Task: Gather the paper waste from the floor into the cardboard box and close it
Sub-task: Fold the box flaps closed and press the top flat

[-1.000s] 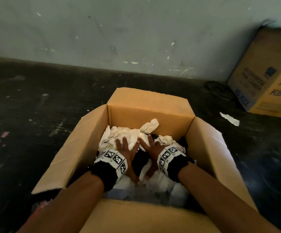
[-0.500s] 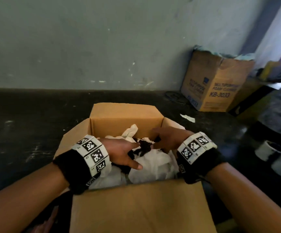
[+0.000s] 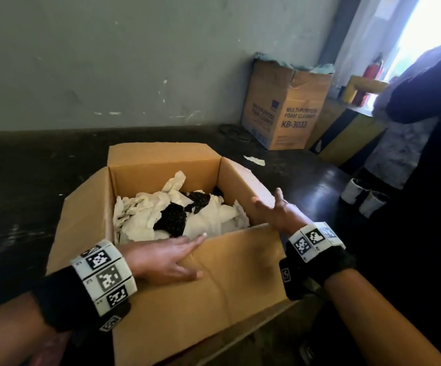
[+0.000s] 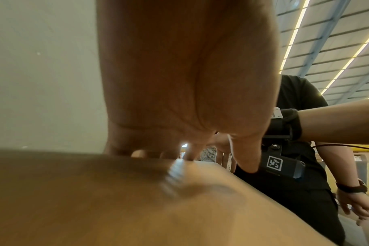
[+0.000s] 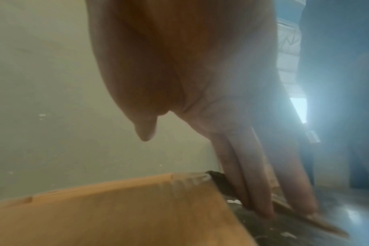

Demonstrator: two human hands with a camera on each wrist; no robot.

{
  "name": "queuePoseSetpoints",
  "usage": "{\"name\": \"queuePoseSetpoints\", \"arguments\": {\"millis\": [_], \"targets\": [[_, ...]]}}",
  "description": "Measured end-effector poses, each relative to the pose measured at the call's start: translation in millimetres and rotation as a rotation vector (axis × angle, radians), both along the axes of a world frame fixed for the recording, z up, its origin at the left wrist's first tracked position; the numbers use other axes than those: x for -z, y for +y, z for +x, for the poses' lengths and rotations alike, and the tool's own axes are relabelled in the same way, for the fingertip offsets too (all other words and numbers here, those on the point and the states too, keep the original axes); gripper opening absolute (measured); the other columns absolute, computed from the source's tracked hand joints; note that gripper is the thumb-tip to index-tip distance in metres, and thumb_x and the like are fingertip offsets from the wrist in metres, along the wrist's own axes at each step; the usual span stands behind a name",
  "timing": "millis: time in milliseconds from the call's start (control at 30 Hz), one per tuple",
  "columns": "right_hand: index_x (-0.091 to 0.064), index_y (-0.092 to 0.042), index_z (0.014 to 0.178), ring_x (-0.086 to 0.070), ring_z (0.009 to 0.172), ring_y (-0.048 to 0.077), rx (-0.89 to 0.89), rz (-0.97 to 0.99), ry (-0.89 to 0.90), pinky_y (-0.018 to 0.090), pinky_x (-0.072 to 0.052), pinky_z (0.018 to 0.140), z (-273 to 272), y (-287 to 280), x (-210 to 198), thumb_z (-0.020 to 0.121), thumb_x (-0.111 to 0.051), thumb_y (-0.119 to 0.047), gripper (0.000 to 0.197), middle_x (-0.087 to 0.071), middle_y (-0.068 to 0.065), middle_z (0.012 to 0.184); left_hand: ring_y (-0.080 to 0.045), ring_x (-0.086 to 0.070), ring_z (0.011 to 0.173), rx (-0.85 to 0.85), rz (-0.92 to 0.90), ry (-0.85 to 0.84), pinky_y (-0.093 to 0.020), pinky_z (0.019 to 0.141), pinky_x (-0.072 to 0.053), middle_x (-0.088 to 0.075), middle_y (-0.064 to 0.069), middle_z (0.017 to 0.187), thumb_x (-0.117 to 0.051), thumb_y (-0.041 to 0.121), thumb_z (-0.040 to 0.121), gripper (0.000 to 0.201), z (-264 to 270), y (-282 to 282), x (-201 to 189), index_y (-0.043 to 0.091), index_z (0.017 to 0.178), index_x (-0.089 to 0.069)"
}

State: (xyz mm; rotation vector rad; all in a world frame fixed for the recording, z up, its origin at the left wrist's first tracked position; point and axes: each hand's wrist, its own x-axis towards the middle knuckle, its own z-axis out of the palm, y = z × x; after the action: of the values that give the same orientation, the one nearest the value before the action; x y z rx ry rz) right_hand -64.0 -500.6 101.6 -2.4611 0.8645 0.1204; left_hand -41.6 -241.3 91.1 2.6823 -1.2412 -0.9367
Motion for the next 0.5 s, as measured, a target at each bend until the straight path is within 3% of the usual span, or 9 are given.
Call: {"name": "queuePoseSetpoints", "arguments": {"millis": [67, 133, 200, 267, 367, 433, 500], "targets": [[0.007, -0.021, 0.151, -0.036, 0.136, 0.036, -0.034, 0.027, -0.081, 0.042, -0.031, 0.111, -6, 10, 3, 0.088, -0.042, -0.064, 0.091, -0.033, 0.020, 0.151, -0.020, -0.014, 0.143, 0.001, -0.073, -0.017, -0.047, 0.115, -0.022, 0.003, 0.003, 0.159, -0.015, 0.089, 0.058, 0.087, -2, 14, 9, 0.053, 0.126, 0.025], [0.015, -0.027, 0.149, -0.041, 0.131, 0.039, -0.062, -0.042, -0.145, 0.045, -0.037, 0.107, -11, 20, 8, 0.087, -0.042, -0.066, 0.094, -0.040, 0.023, 0.146, -0.018, -0.019, 0.141, -0.019, -0.142, -0.053, -0.045, 0.114, -0.025, -0.001, 0.003, 0.158, -0.012, 0.089, 0.061, 0.081, -3, 26, 17, 0.058, 0.125, 0.026], [0.022, -0.034, 0.145, -0.043, 0.127, 0.043, -0.062, -0.116, -0.229, 0.052, -0.039, 0.103, -14, 27, 15, 0.086, -0.042, -0.067, 0.093, -0.042, 0.028, 0.141, -0.014, -0.023, 0.138, -0.045, -0.204, -0.096, -0.035, 0.113, -0.026, -0.009, 0.006, 0.157, -0.021, 0.079, 0.073, 0.080, -4, 38, 20, 0.051, 0.135, 0.021], [0.025, -0.038, 0.143, -0.037, 0.131, 0.045, -0.087, -0.153, -0.317, 0.057, -0.035, 0.105, -15, 32, 21, 0.088, -0.041, -0.065, 0.091, -0.034, 0.032, 0.144, -0.009, -0.025, 0.136, -0.070, -0.265, -0.120, -0.030, 0.112, -0.026, -0.016, 0.011, 0.154, -0.013, 0.084, 0.067, 0.087, -11, 49, 18, 0.046, 0.142, 0.012], [0.019, -0.038, 0.145, -0.026, 0.137, 0.043, -0.168, -0.206, -0.534, 0.059, -0.028, 0.109, -14, 37, 23, 0.089, -0.047, -0.058, 0.089, -0.028, 0.024, 0.150, -0.007, -0.022, 0.134, -0.112, -0.339, -0.165, -0.027, 0.111, -0.023, -0.022, 0.010, 0.152, 0.005, 0.091, 0.052, 0.101, -20, 67, 21, 0.046, 0.143, 0.001], [0.010, -0.037, 0.147, -0.031, 0.134, 0.040, -0.227, -0.240, -0.689, 0.057, -0.030, 0.108, -13, 43, 18, 0.089, -0.054, -0.049, 0.087, -0.031, 0.020, 0.147, -0.004, -0.015, 0.136, -0.189, -0.398, -0.221, -0.026, 0.113, -0.017, -0.023, 0.009, 0.152, 0.005, 0.089, 0.057, 0.099, -24, 82, 28, 0.042, 0.144, -0.011], [0.005, -0.032, 0.149, -0.036, 0.131, 0.035, -0.353, -0.319, -0.759, 0.052, -0.032, 0.107, -14, 52, 12, 0.091, -0.054, -0.042, 0.084, -0.034, 0.016, 0.146, -0.003, -0.019, 0.134, -0.268, -0.476, -0.351, -0.032, 0.113, -0.025, -0.033, 0.009, 0.147, -0.005, 0.083, 0.071, 0.087, -33, 96, 34, 0.038, 0.140, -0.030]]}}
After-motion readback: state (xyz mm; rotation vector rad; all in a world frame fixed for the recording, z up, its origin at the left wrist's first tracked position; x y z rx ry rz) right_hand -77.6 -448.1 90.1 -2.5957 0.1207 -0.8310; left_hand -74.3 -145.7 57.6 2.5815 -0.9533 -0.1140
